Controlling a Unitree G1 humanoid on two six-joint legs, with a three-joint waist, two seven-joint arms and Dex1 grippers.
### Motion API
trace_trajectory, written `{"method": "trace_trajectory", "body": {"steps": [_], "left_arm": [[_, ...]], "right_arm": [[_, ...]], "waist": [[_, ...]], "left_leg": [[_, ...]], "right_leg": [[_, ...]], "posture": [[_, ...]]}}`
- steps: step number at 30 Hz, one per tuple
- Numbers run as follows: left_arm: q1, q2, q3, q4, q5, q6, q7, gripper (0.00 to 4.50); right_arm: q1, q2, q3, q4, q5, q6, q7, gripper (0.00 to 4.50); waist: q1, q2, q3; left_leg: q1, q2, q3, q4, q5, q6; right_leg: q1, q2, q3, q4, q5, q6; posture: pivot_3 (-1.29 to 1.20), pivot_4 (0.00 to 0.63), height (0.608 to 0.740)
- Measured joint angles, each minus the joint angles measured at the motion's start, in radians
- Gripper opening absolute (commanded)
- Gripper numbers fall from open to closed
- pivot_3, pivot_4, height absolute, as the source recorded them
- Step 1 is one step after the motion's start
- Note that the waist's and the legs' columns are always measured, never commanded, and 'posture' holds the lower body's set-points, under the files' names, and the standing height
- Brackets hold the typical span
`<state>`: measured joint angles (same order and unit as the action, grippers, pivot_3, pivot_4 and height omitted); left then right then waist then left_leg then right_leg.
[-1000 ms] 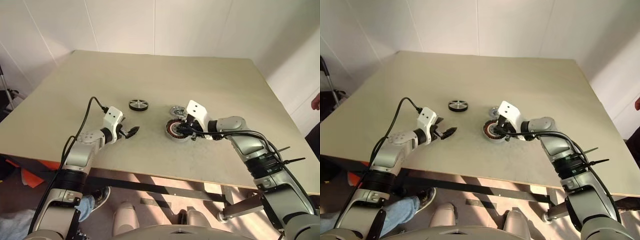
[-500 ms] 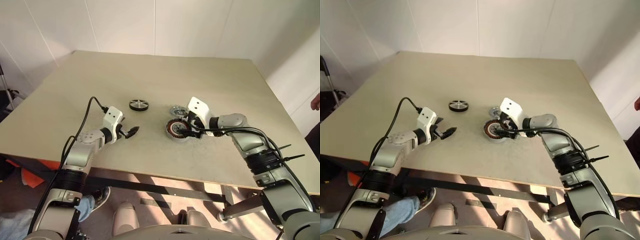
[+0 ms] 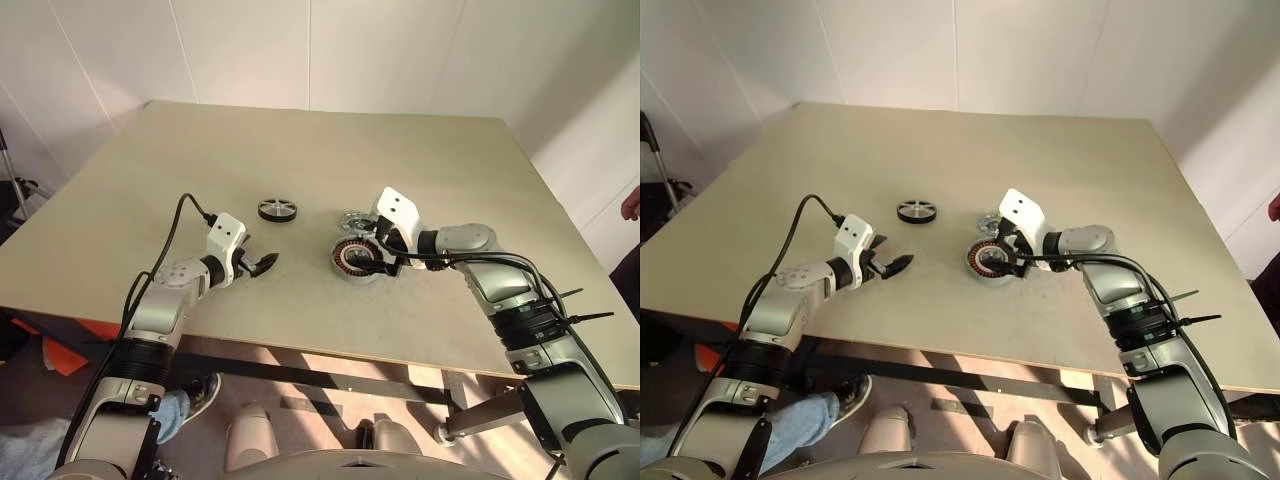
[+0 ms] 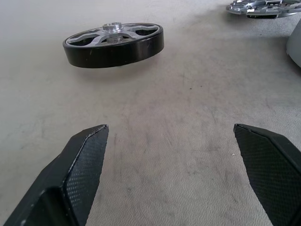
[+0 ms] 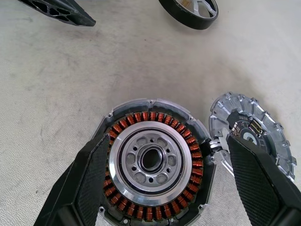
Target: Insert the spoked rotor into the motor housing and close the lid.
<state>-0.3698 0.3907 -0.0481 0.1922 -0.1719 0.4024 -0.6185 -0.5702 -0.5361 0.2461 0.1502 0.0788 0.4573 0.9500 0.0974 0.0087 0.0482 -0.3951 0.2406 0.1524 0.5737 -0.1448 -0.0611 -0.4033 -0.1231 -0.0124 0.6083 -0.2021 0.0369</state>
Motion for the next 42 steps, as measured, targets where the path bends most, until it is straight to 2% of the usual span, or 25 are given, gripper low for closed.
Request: {"method": "trace_trajectory", "body": {"steps": [1,3,8,19,29,34,38,40,42], "left_arm": [[0.0,0.0,0.0,0.0,0.001,0.0,0.0,4.5],[0.0,0.0,0.0,0.0,0.002,0.0,0.0,4.5],[0.0,0.0,0.0,0.001,0.004,0.0,0.0,4.5],[0.0,-0.003,0.0,0.002,0.014,-0.001,0.0,4.5],[0.0,-0.004,0.0,0.003,0.017,-0.001,0.0,4.5],[-0.001,-0.004,0.0,0.005,0.018,-0.001,0.0,4.5],[-0.003,-0.005,0.0,0.005,0.018,-0.001,0.001,4.5],[-0.004,-0.005,0.0,0.005,0.018,-0.001,0.001,4.5],[-0.004,-0.005,0.0,0.005,0.018,-0.001,0.001,4.5]], "right_arm": [[0.0,0.001,0.0,0.003,0.0,0.0,-0.005,4.46],[0.0,0.003,0.0,0.006,-0.001,-0.002,-0.011,4.09],[0.0,0.003,0.001,0.006,-0.015,-0.022,-0.029,4.09],[0.0,0.003,0.001,0.006,-0.008,-0.01,-0.018,0.4],[0.003,0.019,0.008,0.007,-0.017,-0.007,-0.031,0.4],[0.033,0.075,0.028,0.038,-0.024,0.008,-0.049,0.4],[0.042,0.1,0.034,0.053,-0.041,-0.004,-0.081,0.4],[0.038,0.107,0.028,0.064,-0.041,-0.005,-0.093,0.4],[0.036,0.105,0.021,0.064,-0.038,0.003,-0.091,0.4]], "waist": [[0.0,0.0,0.0],[0.0,0.0,0.0],[0.0,0.0,0.0],[0.0,0.0,0.0],[0.0,0.0,0.0],[-0.001,0.0,0.0],[-0.007,-0.003,-0.002],[-0.006,-0.003,-0.002],[-0.005,-0.003,-0.002]], "left_leg": [[0.0,0.0,0.0,0.0,0.0,0.0],[0.0,0.0,0.0,0.0,0.0,0.0],[0.0,0.0,0.0,0.0,0.0,0.0],[0.0,0.0,0.0,0.0,0.0,0.0],[0.0,0.0,0.0,0.0,0.0,0.0],[0.0,0.0,0.0,0.0,0.0,0.0],[0.012,0.0,0.0,-0.002,0.0,-0.001],[0.015,0.0,0.0,-0.003,0.0,-0.001],[0.015,0.0,0.0,-0.003,0.0,-0.001]], "right_leg": [[0.0,0.0,0.0,0.0,0.0,0.0],[0.0,0.0,0.0,0.0,0.0,0.0],[0.0,0.0,0.0,0.0,0.0,0.0],[0.0,0.0,0.0,0.0,0.0,0.0],[0.0,0.0,0.0,0.0,0.0,0.0],[0.0,0.0,0.0,0.0,0.0,0.0],[0.009,0.001,0.001,0.0,0.0,0.0],[0.011,0.001,0.001,0.0,-0.004,0.007],[0.011,0.001,0.001,-0.001,-0.005,0.008]], "posture": [[0.0,0.0,0.74],[0.0,0.0,0.74],[0.0,0.0,0.74],[0.0,0.0,0.74],[0.0,0.0,0.74],[0.0,0.0,0.74],[0.0,0.0,0.74],[0.0,0.0,0.74],[0.0,0.0,0.74]]}}
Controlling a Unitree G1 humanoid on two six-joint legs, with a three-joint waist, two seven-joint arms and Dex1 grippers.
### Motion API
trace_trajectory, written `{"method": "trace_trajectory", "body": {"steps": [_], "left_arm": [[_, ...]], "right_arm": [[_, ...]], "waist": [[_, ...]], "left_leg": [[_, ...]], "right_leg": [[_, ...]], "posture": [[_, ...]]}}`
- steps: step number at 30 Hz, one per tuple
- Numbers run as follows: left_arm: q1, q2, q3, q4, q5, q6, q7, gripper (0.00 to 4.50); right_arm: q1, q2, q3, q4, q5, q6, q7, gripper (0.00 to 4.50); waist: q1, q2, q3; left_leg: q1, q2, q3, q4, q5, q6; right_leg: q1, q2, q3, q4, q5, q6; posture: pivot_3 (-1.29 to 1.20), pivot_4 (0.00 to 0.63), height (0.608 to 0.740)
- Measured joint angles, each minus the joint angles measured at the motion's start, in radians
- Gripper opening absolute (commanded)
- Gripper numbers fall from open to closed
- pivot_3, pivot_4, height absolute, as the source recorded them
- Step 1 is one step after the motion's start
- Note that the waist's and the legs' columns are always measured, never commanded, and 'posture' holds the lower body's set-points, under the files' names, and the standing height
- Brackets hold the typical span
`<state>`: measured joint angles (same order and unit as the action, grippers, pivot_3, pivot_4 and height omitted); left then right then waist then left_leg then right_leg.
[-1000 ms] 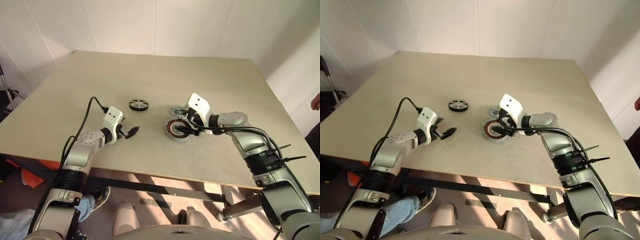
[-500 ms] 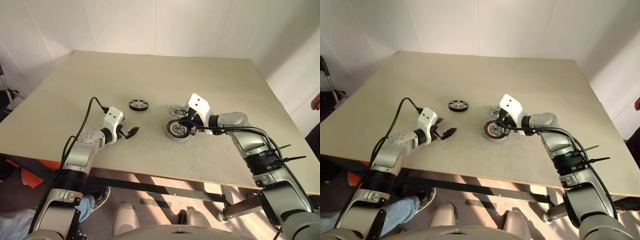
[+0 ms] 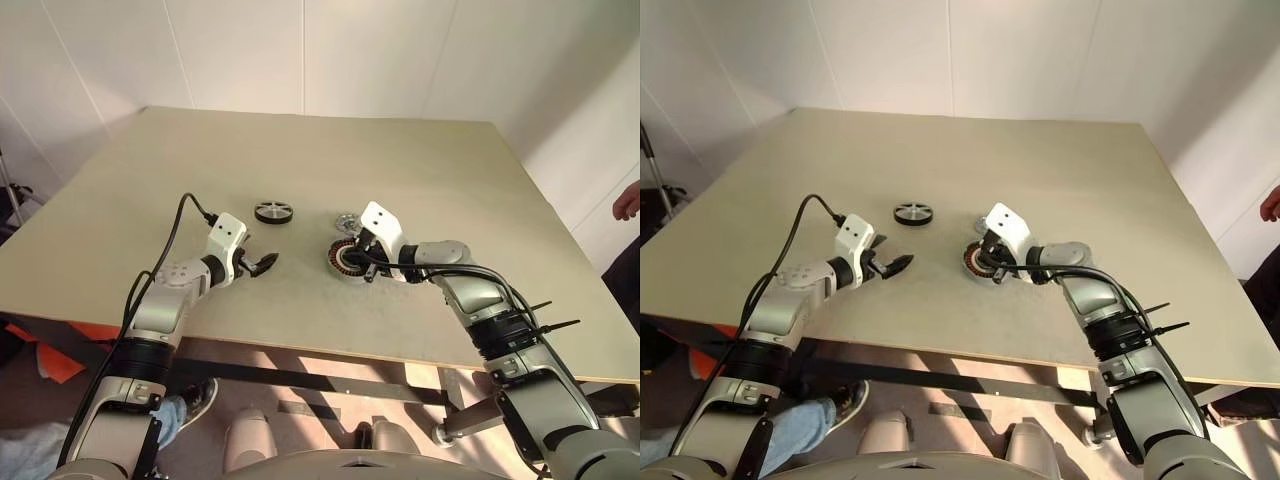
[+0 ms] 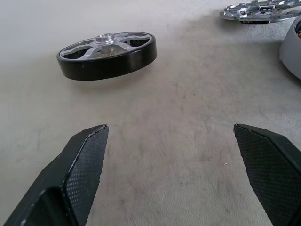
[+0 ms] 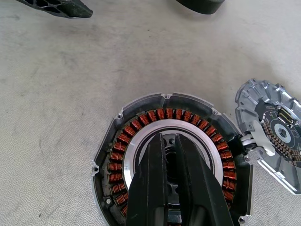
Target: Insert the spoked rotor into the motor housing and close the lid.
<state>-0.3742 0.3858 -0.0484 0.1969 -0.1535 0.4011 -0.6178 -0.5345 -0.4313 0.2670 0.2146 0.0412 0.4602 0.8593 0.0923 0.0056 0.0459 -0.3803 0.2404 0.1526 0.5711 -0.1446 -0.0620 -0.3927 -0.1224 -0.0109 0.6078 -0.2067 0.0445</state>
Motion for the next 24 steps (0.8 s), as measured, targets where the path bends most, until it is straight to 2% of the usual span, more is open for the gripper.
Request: {"method": "trace_trajectory", "body": {"steps": [4,6,13,19,24], "left_arm": [[0.0,-0.001,0.0,0.001,0.0,0.0,0.001,4.5],[0.0,-0.006,0.0,0.004,0.0,0.0,0.004,4.5],[-0.031,-0.07,0.031,0.071,-0.015,0.035,0.077,4.5],[-0.15,-0.199,0.253,0.203,-0.167,0.121,0.231,4.5],[-0.211,-0.244,0.345,0.268,-0.251,0.151,0.274,4.5]], "right_arm": [[-0.005,-0.036,-0.023,-0.03,0.021,0.044,0.028,0.4],[-0.012,-0.049,-0.044,-0.054,0.039,0.063,0.036,0.4],[-0.065,-0.066,-0.081,-0.082,0.044,0.077,0.005,0.4],[-0.065,-0.065,-0.09,-0.069,0.045,0.079,-0.018,0.4],[-0.061,-0.068,-0.101,-0.077,0.053,0.096,-0.023,0.4]], "waist": [[0.004,0.001,0.001],[0.004,0.001,0.001],[0.004,0.001,0.001],[0.006,0.001,0.001],[0.007,0.0,0.002]], "left_leg": [[-0.003,-0.001,0.0,0.001,0.0,0.0],[-0.004,-0.001,0.0,0.001,0.0,0.0],[-0.008,0.0,0.0,-0.002,0.0,-0.001],[-0.011,0.0,0.0,0.0,0.001,-0.001],[-0.011,-0.001,0.0,0.0,0.0,-0.001]], "right_leg": [[-0.002,0.0,0.001,0.0,0.0,0.0],[-0.003,0.0,0.001,0.0,0.004,-0.006],[-0.007,0.0,0.0,0.0,0.004,-0.007],[-0.01,0.0,0.0,0.0,0.005,-0.008],[-0.009,0.0,0.0,0.0,0.005,-0.008]], "posture": [[0.0,0.0,0.74],[0.0,0.0,0.74],[0.0,0.0,0.74],[0.0,0.0,0.74],[0.0,0.0,0.74]]}}
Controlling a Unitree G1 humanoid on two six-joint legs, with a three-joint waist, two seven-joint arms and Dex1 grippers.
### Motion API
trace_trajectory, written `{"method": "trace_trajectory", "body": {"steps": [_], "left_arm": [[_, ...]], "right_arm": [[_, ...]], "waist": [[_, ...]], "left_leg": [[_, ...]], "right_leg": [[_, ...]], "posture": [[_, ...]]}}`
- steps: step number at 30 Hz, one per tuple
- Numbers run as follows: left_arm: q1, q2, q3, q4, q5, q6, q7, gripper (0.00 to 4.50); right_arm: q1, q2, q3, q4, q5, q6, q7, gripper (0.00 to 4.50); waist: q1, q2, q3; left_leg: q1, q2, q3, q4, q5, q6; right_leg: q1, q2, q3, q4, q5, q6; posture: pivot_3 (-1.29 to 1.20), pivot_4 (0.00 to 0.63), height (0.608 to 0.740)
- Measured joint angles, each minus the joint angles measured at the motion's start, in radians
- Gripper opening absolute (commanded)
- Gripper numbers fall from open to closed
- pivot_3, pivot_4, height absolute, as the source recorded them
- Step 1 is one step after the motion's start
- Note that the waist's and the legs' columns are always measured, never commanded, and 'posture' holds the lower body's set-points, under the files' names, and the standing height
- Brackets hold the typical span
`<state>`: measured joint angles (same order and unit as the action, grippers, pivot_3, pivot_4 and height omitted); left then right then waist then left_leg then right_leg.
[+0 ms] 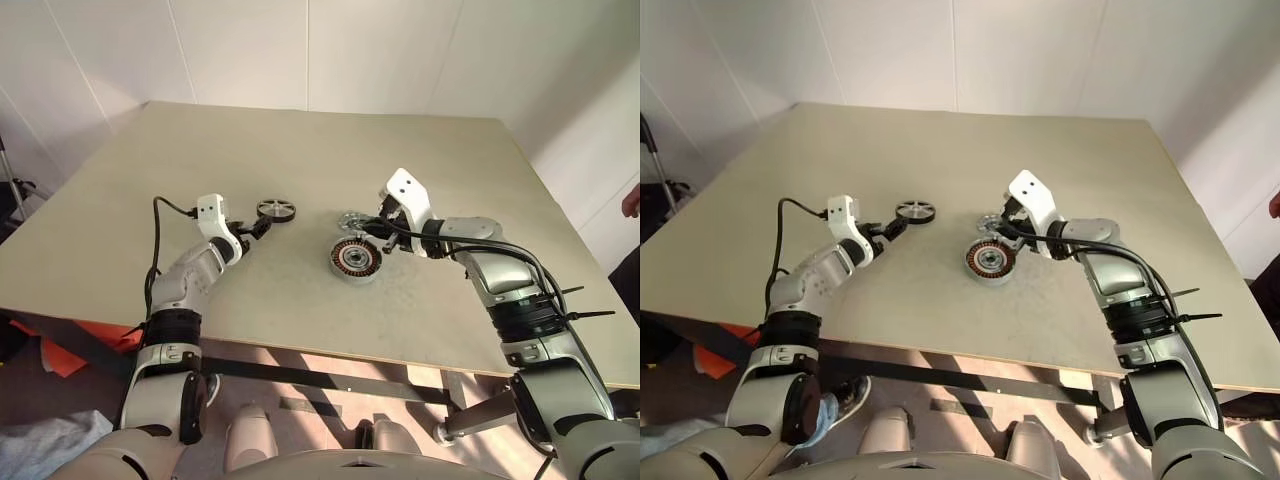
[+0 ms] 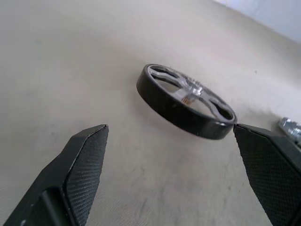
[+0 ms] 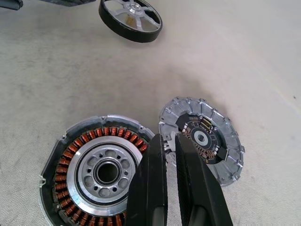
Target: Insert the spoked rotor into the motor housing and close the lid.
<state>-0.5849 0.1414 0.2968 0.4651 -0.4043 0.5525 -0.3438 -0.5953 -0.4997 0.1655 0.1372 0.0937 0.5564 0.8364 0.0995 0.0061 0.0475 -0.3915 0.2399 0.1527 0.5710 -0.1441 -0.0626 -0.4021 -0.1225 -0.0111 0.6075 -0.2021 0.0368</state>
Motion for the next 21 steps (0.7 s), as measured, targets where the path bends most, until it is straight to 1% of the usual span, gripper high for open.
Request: {"method": "trace_trajectory", "body": {"steps": [4,8,12,15,21], "left_arm": [[-0.027,-0.042,0.053,0.048,-0.072,0.034,0.002,4.5],[-0.123,-0.081,0.157,0.163,-0.176,0.059,0.041,4.5],[-0.226,-0.087,0.261,0.282,-0.263,0.053,0.073,4.5],[-0.297,-0.088,0.325,0.383,-0.31,0.021,0.11,3.91],[-0.335,-0.087,0.343,0.517,-0.315,-0.002,0.182,1.78]], "right_arm": [[0.012,-0.001,-0.003,-0.019,0.007,0.01,-0.006,0.4],[0.02,0.004,-0.012,-0.03,0.025,0.023,-0.024,0.4],[0.024,0.004,-0.028,-0.036,0.029,0.037,-0.038,0.4],[0.029,0.005,-0.032,-0.038,0.031,0.047,-0.052,0.35],[0.025,0.006,-0.049,-0.042,0.042,0.064,-0.084,0.35]], "waist": [[0.001,-0.001,0.001],[0.004,-0.001,0.001],[0.005,-0.001,0.001],[0.007,-0.001,0.001],[0.009,-0.001,0.002]], "left_leg": [[0.0,0.0,0.0,0.0,0.0,0.0],[-0.001,0.0,0.0,0.0,0.0,0.0],[-0.001,0.0,0.0,0.0,0.0,0.0],[-0.001,0.0,0.0,0.0,0.0,0.0],[-0.002,0.0,-0.001,0.0,0.0,0.0]], "right_leg": [[0.0,0.0,0.0,-0.001,0.0,0.0],[0.0,0.0,0.0,0.0,0.0,0.0],[0.0,0.0,0.0,-0.001,0.0,0.0],[0.0,0.0,-0.001,-0.001,0.0,0.0],[0.0,-0.001,-0.002,-0.002,0.0,0.0]], "posture": [[0.0,0.0,0.74],[0.0,0.0,0.74],[0.0,0.0,0.74],[0.0,0.0,0.74],[0.0,0.0,0.74]]}}
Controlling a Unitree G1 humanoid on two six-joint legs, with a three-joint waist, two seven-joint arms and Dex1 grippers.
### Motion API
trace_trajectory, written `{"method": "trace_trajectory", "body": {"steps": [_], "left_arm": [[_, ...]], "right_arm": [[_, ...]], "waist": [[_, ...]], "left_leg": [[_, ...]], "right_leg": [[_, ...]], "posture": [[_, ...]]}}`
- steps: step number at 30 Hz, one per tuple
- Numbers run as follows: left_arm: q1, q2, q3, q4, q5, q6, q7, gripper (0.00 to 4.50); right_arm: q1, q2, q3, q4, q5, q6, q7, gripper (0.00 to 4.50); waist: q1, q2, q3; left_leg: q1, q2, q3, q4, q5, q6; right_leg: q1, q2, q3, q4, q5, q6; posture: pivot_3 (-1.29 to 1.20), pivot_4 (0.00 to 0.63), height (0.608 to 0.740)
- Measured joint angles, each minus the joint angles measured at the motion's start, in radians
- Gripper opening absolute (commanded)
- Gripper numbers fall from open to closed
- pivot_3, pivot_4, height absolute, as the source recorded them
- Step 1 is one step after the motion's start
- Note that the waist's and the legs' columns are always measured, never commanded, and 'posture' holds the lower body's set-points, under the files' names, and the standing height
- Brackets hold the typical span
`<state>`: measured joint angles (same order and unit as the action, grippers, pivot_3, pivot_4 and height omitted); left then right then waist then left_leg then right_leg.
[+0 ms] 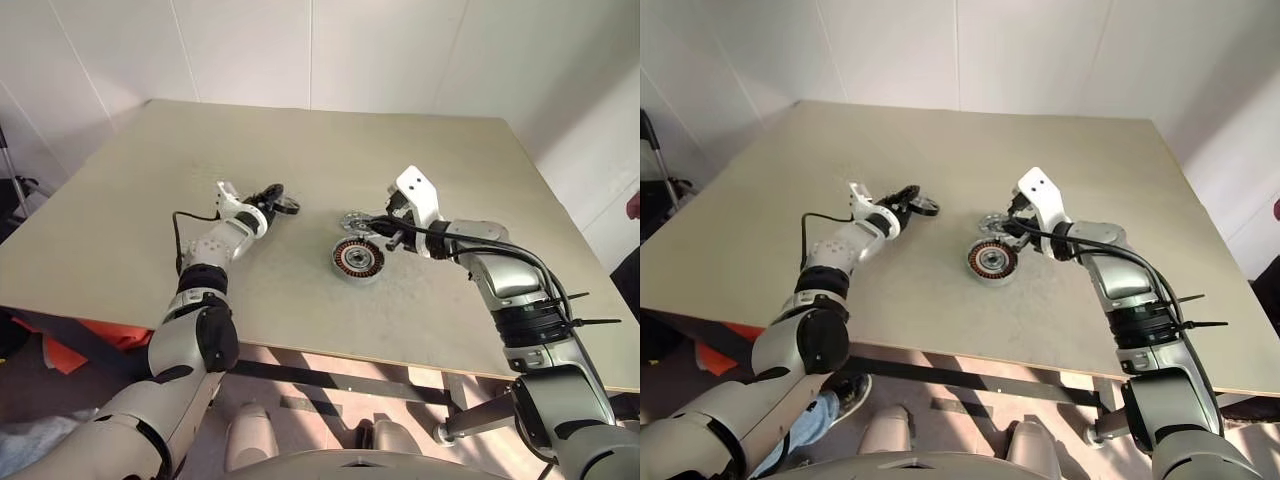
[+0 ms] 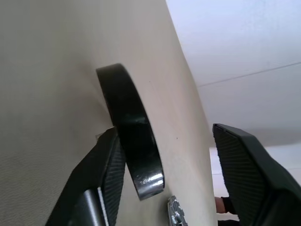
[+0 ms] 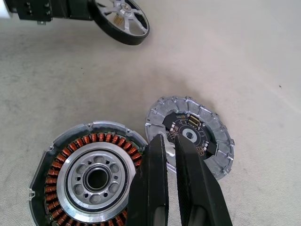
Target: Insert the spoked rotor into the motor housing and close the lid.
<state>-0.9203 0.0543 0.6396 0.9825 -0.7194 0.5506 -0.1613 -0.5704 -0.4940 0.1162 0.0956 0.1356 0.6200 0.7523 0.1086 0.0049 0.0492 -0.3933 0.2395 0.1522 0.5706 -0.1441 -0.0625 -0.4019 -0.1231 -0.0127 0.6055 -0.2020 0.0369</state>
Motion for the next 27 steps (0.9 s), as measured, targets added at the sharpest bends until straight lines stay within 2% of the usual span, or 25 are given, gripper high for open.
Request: {"method": "trace_trajectory", "body": {"steps": [4,12,17,23,27], "left_arm": [[-0.01,-0.002,-0.002,0.039,0.0,0.0,0.01,0.44],[-0.016,0.004,-0.011,0.038,-0.002,0.012,0.002,0.41],[0.012,-0.045,-0.036,-0.096,-0.083,0.229,-0.113,0.41],[0.102,-0.061,-0.083,-0.287,-0.176,0.501,-0.162,0.41],[0.149,-0.06,-0.115,-0.361,-0.206,0.65,-0.16,0.41]], "right_arm": [[-0.006,0.0,-0.009,0.0,0.001,0.0,-0.019,0.35],[-0.007,0.0,-0.009,0.002,0.001,-0.002,-0.041,0.35],[-0.007,-0.031,-0.015,0.014,-0.008,-0.013,-0.055,0.35],[0.004,-0.178,-0.03,0.133,-0.099,-0.055,-0.109,0.35],[0.058,-0.234,-0.055,0.178,-0.127,-0.078,-0.123,0.35]], "waist": [[0.001,-0.001,0.001],[0.0,-0.001,0.001],[0.015,-0.001,0.003],[0.019,-0.001,0.003],[0.017,0.001,0.004]], "left_leg": [[0.0,0.0,-0.001,0.0,0.0,0.0],[0.0,0.0,-0.001,0.0,0.001,-0.002],[-0.002,0.0,-0.001,0.0,0.001,-0.002],[-0.002,0.0,-0.001,0.0,0.001,-0.002],[-0.002,0.0,0.0,0.0,0.001,-0.001]], "right_leg": [[0.001,0.0,-0.001,0.0,0.0,0.0],[0.001,0.0,-0.001,0.0,0.0,0.0],[0.0,-0.001,-0.002,0.0,0.0,0.0],[0.0,-0.001,-0.002,0.0,0.0,0.0],[0.0,-0.001,-0.002,0.0,0.0,0.0]], "posture": [[0.0,0.0,0.74],[0.0,0.0,0.74],[0.0,0.0,0.74],[0.0,0.0,0.74],[0.0,0.0,0.74]]}}
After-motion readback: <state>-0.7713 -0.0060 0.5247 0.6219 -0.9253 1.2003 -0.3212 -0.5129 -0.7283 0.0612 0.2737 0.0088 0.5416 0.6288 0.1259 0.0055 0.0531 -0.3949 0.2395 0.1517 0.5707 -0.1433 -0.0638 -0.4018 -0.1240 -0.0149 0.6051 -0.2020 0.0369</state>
